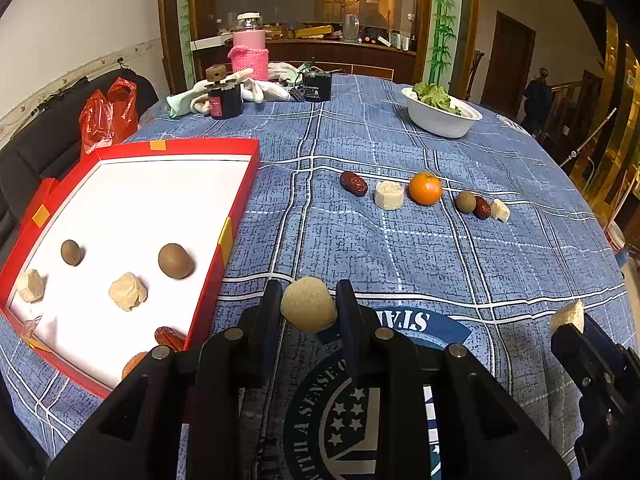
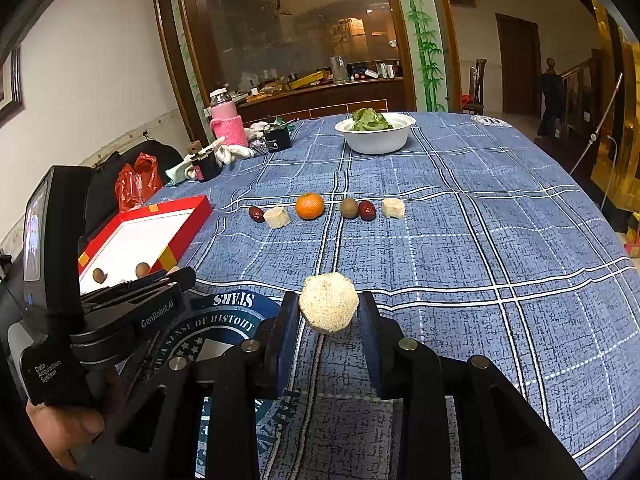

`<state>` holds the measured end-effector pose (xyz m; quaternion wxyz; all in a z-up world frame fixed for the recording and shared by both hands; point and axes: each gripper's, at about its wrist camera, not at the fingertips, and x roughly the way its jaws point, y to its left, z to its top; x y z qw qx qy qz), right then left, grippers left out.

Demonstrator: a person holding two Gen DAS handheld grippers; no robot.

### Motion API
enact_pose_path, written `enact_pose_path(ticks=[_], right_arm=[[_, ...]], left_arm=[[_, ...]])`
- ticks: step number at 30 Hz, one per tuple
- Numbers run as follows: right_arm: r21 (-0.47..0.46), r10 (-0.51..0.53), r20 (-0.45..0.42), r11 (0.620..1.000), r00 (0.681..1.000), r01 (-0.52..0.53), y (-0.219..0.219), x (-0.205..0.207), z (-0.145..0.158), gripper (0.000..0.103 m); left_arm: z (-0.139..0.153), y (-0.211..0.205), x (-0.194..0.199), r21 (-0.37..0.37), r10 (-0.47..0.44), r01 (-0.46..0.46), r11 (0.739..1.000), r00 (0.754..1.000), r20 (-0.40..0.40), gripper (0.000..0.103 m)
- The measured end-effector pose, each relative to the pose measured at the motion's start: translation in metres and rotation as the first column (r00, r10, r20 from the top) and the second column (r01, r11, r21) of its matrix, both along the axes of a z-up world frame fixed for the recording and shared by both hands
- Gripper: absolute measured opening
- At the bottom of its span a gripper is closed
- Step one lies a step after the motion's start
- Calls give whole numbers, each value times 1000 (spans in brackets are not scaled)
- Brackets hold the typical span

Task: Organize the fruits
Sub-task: 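Lift both beige round chunks above the table, then carry both beige round chunks over the red box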

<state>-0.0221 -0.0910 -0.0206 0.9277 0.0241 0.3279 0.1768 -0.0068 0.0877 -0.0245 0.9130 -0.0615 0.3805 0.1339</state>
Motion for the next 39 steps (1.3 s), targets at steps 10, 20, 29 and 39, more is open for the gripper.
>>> enact_pose_path(ticks=[10,20,29,39], right_arm=[[-32,18,12,999,1000,-18,10,-2,5,31],[-58,111,39,992,993,-108,48,-1,20,31],[-74,250,59,966,966,-246,114,6,33,30],[-78,364,28,929,931,-361,188,34,34,30]], left_arm=[[13,11,-16,-32,5,-4,999,1000,20,25],[29,63,-36,-43,109,-107,993,993,51,25],[23,119,-41,-42,223,-222,974,974,25,25],[6,167,-32,-52,306,-308,950,951,-37,25]])
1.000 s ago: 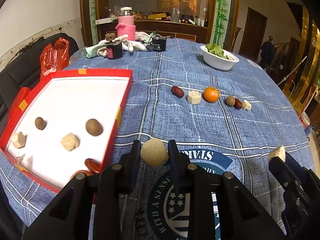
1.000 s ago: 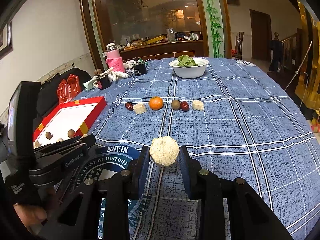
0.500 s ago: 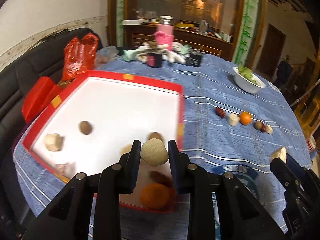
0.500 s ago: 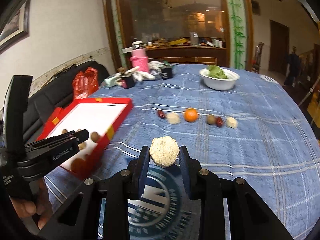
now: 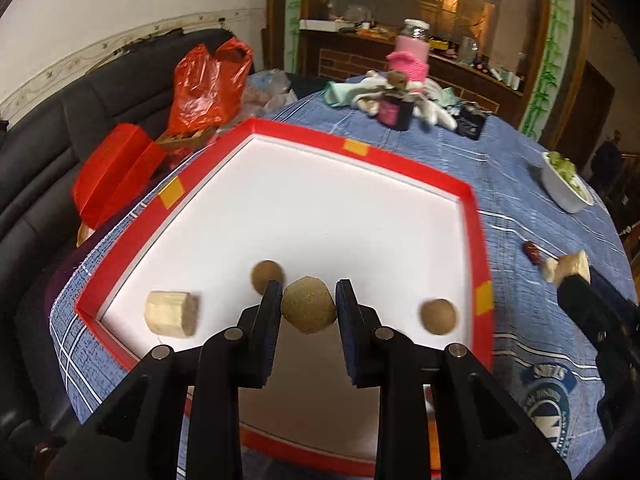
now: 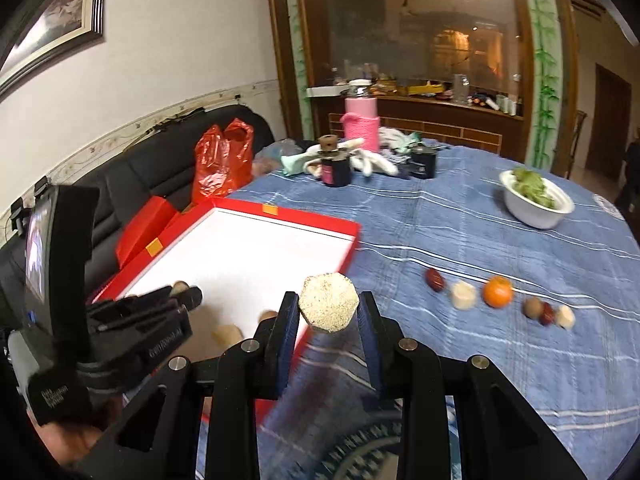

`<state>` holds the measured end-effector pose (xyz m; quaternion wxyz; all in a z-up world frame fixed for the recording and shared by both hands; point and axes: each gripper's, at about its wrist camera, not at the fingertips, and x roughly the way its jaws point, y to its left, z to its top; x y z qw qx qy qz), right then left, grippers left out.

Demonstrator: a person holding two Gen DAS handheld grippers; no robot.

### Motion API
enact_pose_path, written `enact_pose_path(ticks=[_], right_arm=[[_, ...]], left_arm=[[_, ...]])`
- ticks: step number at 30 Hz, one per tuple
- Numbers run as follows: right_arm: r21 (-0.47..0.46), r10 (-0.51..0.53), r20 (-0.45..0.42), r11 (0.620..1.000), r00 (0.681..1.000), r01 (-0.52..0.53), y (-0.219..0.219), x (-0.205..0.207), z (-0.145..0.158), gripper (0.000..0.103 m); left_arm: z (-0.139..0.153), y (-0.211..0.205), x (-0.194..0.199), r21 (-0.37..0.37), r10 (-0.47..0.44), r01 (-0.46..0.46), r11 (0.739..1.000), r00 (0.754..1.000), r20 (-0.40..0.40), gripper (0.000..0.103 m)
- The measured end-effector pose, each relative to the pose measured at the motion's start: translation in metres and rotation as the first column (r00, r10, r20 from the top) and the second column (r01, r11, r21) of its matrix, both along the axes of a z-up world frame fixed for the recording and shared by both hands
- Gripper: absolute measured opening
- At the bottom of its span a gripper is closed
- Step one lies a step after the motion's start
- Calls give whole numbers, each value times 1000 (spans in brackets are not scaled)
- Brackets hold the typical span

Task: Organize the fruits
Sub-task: 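Carry both beige round chunks over the red box, then open both tools to drop the beige chunks into the box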

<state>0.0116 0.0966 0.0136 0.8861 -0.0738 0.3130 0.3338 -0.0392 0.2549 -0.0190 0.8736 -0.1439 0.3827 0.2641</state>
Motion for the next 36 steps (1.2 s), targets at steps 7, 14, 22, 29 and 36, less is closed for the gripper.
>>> enact_pose_path(ticks=[7,14,22,29,36], right_arm=[[-12,60,-66,998,996,-61,45,27,-13,30],[-38,94,-115,994,989,-99,79,44,-29,30],[-51,98,-143,993,985,-106,90,55,-37,30],[-55,89,-160,994,983,-99,87,58,-42,30],[-65,69,-172,995,983,-82,83,61,-44,33]], left_arm=[[-5,16,-1,-5,20,-20,1000,1000,-22,25],[-2,20,6,15,19,-19,1000,999,-38,25],[0,21,21,45,16,-14,999,999,-52,25],[1,21,25,54,19,-16,998,998,-61,26],[2,28,29,45,47,-44,998,996,-73,30]])
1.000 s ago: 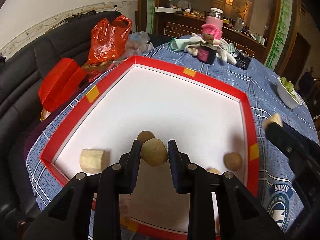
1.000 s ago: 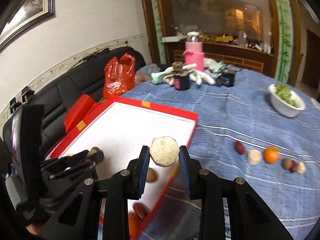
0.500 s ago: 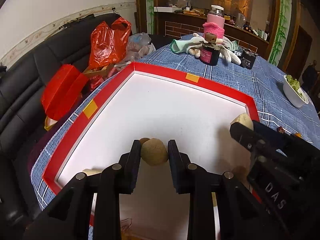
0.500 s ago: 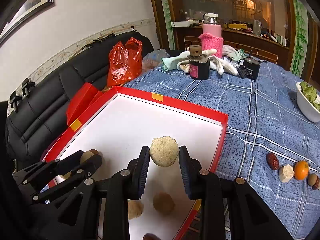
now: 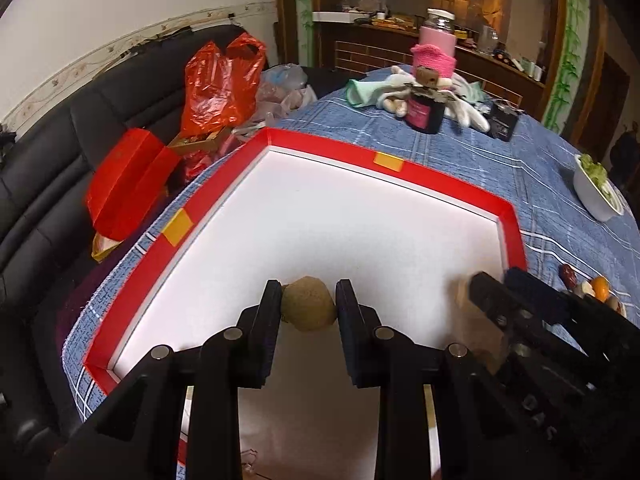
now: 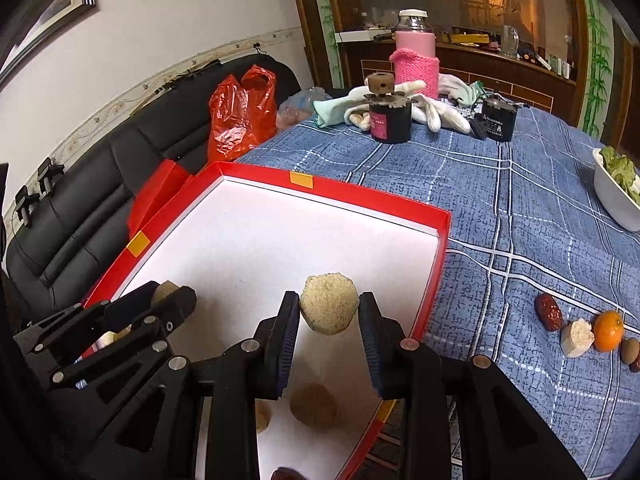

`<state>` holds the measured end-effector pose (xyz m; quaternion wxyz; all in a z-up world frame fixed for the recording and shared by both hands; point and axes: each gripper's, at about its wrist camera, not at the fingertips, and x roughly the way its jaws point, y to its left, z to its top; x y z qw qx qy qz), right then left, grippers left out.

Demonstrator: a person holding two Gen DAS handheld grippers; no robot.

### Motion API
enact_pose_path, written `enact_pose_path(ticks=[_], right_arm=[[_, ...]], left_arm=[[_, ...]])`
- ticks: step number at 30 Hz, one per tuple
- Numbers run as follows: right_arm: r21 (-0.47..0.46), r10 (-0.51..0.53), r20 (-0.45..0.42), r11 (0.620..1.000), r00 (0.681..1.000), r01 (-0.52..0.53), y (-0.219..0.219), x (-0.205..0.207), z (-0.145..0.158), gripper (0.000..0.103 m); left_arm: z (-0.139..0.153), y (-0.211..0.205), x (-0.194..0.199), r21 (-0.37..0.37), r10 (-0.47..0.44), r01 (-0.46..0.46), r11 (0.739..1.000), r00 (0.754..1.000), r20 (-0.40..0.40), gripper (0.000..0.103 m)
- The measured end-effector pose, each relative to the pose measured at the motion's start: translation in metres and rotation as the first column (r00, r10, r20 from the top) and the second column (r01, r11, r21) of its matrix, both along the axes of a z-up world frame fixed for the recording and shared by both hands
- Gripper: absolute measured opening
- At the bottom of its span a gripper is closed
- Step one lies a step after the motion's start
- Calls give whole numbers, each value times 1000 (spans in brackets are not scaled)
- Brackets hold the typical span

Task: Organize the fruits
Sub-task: 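Open both tools to drop the beige chunks into the box, then grasp a beige chunk with the left tool while the right grasps another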

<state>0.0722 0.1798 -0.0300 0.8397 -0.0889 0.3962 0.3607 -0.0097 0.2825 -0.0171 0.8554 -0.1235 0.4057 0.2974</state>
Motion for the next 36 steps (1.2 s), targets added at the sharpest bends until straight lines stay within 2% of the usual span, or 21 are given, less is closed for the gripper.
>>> enact_pose_path(ticks=[1,2,3,4,8,11,14,16,20,23,25,27,32,34,36], right_arm=[[-1,-7,4,1000,1000,7,-1,0,1,33],[-5,-12,4,1000,1000,12,-1,1,1,33],[-4,-17,-1,1000,1000,17,-3,1,1,37],[-3,-19,-1,1000,1000,19,-5,1,2,44],[23,-29,24,999,999,29,-22,-5,13,50],[49,-45,45,998,998,43,-46,-12,22,54],[79,-109,71,992,992,103,-88,-14,31,55],[106,-180,79,980,981,171,-129,-9,35,55],[84,-354,90,934,931,347,-210,13,27,55],[41,-496,48,868,867,494,-271,41,10,55],[20,-539,19,842,842,539,-291,56,2,46],[14,-548,-7,836,836,548,-299,67,-4,45],[-34,-511,8,859,860,511,-278,89,-11,45],[-68,-494,-12,868,869,492,-269,97,-22,40],[-86,-487,16,869,873,487,-265,99,-27,37]], left_arm=[[-2,4,3,-10,8,-8,1000,1000,-24,36],[-5,6,5,-21,6,-7,1000,999,-51,57],[-7,7,7,-24,4,-6,1000,998,-66,70],[-8,7,8,-17,4,-6,1000,997,-82,71],[-2,1,0,43,27,-24,999,997,-78,72],[7,-5,-13,48,37,-36,998,999,-20,72],[15,-16,-23,35,34,-35,999,998,44,72],[20,-29,-26,18,2,-3,1000,996,84,72],[26,-60,-25,22,-90,88,996,990,112,72],[25,-85,-20,40,-164,161,986,981,105,72],[23,-100,-14,55,-204,200,978,976,82,71],[20,-110,-10,67,-228,224,972,972,64,71],[22,-123,-5,85,-253,248,965,966,54,71],[23,-126,0,89,-259,253,963,964,54,71],[25,-132,5,89,-272,267,960,961,55,71]])
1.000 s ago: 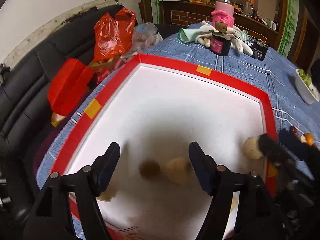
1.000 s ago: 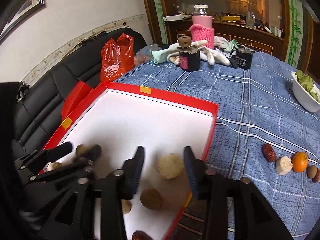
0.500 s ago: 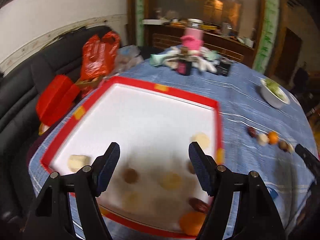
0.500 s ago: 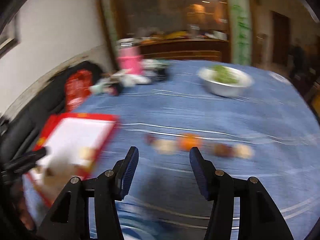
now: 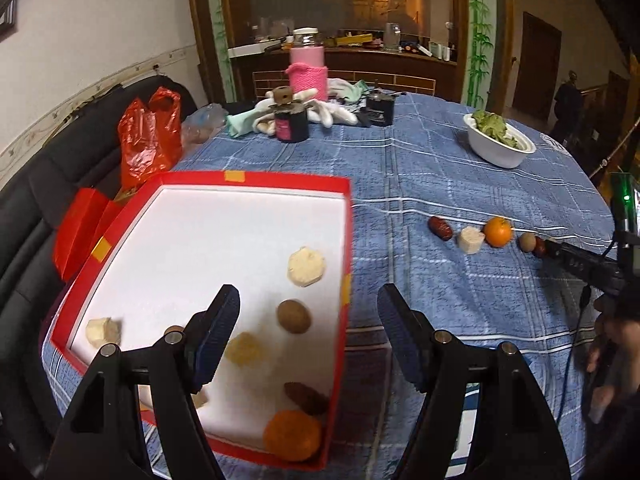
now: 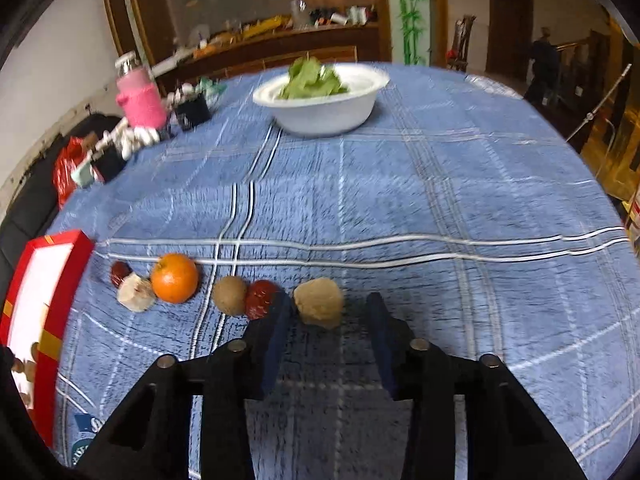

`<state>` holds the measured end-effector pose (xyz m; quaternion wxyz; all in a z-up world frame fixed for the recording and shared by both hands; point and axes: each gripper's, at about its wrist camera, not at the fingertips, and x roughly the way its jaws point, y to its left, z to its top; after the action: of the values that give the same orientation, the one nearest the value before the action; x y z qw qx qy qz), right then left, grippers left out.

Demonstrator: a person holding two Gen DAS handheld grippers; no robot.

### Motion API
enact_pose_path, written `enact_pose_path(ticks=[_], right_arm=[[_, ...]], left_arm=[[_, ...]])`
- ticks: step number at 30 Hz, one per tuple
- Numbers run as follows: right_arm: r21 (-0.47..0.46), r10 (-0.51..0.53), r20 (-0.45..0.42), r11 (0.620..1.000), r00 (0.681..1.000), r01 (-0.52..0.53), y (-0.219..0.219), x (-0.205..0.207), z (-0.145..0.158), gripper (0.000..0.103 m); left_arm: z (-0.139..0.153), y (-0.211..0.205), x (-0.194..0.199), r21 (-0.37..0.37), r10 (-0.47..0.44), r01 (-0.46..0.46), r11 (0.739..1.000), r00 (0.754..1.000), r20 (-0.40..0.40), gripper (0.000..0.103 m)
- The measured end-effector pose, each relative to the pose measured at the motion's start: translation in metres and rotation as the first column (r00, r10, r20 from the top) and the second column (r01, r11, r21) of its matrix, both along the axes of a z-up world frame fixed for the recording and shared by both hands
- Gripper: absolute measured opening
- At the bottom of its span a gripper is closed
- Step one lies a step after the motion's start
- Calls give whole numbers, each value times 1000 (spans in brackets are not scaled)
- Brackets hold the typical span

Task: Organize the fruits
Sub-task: 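Grasp a beige chunk with the left tool while the right grasps another, then lift both beige chunks above the table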

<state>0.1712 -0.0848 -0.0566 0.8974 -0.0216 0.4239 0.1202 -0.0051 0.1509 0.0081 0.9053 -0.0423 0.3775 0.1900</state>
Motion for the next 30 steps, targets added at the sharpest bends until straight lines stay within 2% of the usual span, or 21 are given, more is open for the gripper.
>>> enact_pose_path(ticks=[1,5,9,13,18,20,25,26,30], right_arm=[[1,4,1,1000,1000,-4,0,0,0,27],[45,-4,5,999,1000,4,-13,-8,5,27],[128,-40,55,991,998,33,-34,-23,18,27],[168,-44,92,985,995,28,-43,-27,23,27],[225,-9,78,974,997,-9,-45,-24,25,27],[245,-6,82,969,997,-14,-46,-25,28,27],[271,3,87,962,996,-27,-46,-26,32,27],[273,4,87,962,996,-28,-46,-26,32,27],[280,3,92,960,996,-29,-48,-28,33,27]], left_arm=[[1,-5,5,-3,-14,14,1000,1000,-1,71],[0,-25,24,-14,-60,60,998,998,-1,71],[-9,-56,52,-47,-137,136,990,990,-30,71],[-23,-84,83,-41,-189,187,981,980,-64,71],[-38,-93,112,-52,-200,195,979,974,-110,57],[-45,-95,122,-74,-202,194,978,971,-131,56],[-54,-97,136,-95,-197,185,978,971,-136,37],[-54,-97,138,-82,-187,177,981,973,-133,28],[-52,-94,134,-93,-193,182,979,973,-130,26]])
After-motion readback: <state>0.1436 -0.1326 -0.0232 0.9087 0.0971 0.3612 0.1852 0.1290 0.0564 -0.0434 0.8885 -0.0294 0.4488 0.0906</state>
